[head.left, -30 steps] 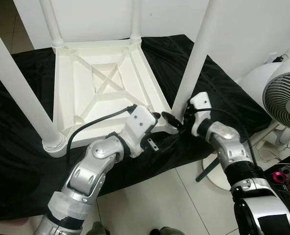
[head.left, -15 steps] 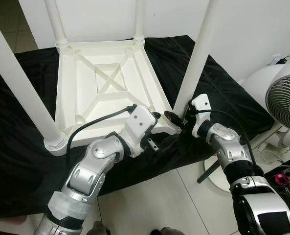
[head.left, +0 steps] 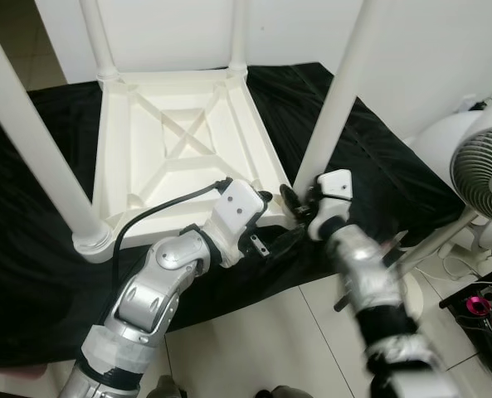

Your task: Building children table

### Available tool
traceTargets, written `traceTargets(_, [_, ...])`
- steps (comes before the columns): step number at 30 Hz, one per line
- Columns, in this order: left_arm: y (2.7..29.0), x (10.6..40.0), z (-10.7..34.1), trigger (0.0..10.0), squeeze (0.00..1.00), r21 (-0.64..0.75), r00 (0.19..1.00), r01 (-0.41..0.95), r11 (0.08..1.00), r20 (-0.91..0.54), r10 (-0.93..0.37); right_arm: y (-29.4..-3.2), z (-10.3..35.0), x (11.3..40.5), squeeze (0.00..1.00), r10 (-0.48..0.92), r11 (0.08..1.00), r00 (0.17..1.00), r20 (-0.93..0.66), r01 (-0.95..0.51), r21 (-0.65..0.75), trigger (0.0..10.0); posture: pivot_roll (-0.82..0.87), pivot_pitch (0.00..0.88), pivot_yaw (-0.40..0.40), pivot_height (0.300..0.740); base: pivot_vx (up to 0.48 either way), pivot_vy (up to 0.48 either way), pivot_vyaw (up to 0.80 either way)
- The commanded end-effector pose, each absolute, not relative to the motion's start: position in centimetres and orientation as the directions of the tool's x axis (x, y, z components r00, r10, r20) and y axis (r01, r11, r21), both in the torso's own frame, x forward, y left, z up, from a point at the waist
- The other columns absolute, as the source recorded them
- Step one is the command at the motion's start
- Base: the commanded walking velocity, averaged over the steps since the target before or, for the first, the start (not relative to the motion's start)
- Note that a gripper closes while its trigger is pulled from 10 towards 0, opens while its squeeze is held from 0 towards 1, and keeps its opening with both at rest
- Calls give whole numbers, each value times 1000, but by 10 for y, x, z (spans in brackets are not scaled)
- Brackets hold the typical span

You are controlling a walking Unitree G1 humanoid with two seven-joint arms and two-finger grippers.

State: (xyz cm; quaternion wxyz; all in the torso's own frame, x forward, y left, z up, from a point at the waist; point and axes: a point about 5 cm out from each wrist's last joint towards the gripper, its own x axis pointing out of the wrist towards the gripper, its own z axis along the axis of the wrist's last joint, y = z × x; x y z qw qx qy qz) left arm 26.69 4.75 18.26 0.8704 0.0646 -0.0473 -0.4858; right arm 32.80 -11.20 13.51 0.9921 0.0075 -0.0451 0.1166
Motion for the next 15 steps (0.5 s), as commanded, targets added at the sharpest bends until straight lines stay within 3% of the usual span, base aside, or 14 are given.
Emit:
traceTargets(1, [46,266,184,10000,0,153,508,849,506,28,-861,-106,123,321,0,143,989,989,31,-144,33,10000,-56,26,-40,740,0,0,0])
traceTargets(4, [46,266,184,10000,0,155,506,850,504,29,-862,-85,124,316,0,177,982,983,42,-179,64,10000,-58,27,-38,740,0,0,0])
traceTargets(11, [45,264,183,10000,0,151,502,853,500,26,-865,-83,130,312,0,221,971,974,54,-225,76,10000,-59,33,-45,740,0,0,0])
traceTargets(12, [45,264,183,10000,0,149,504,852,502,27,-863,-86,132,311,1000,216,971,975,53,-220,88,10000,-58,35,-49,740,0,0,0])
traceTargets(15, [45,263,182,10000,0,145,510,849,508,28,-860,-90,136,308,1000,199,975,978,66,-204,86,10000,-58,36,-51,740,0,0,0])
